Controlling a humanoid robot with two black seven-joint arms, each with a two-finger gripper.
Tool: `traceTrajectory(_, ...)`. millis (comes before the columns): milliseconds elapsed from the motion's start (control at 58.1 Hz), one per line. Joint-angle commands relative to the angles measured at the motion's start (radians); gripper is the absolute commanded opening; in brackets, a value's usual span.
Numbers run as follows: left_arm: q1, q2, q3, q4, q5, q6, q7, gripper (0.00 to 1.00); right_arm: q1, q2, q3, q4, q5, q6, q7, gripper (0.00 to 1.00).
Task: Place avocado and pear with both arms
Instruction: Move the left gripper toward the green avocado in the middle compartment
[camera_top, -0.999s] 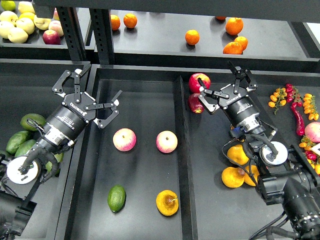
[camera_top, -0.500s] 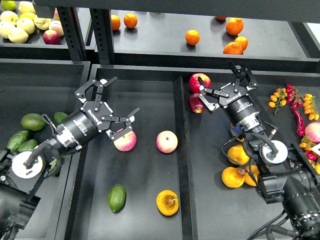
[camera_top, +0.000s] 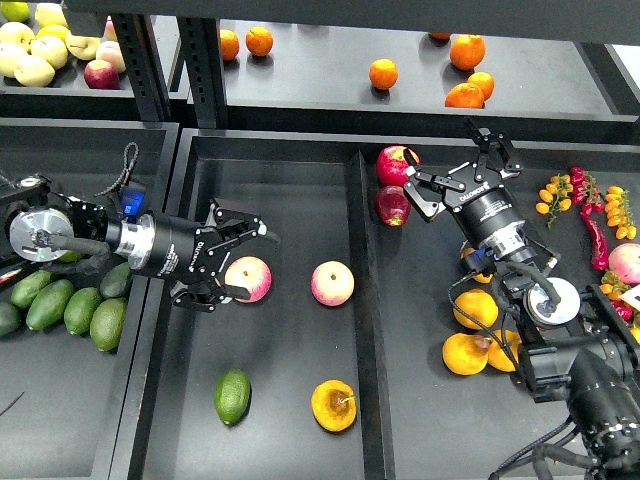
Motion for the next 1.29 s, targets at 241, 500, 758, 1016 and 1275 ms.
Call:
traceTrajectory(241,-0.067,-0.061,0.118,0.001,0.009,0.0,0.0,0.93,0.0,0.0,0.014,-0.002,0.0,0.0,-0.001,0.99)
traceTrajectory(500,-0.128,-0.082,0.218,0.006,0.029,0.0,0.0,0.92,0.008,0.0,0.028,-0.008,0.0,0.0,-0.004,0.99)
traceTrajectory(758,-0.123,-0.076,0.237,0.014,0.064,0.0,0.0,0.92,0.017,0.0,0.031,-0.008,0.006,0.0,-0.009,0.99)
traceTrajectory(1016,-0.116,-0.082,0.264,0.007,0.1,0.0,0.0,0.92,0.031,0.0,0.029,-0.009,0.008,0.0,-0.01,0.99)
traceTrajectory(1275,-0.094,-0.134,0.307,0.012,0.127,0.0,0.0,0.88,0.029,0.0,0.031,-0.015,0.008,0.0,-0.01,0.99)
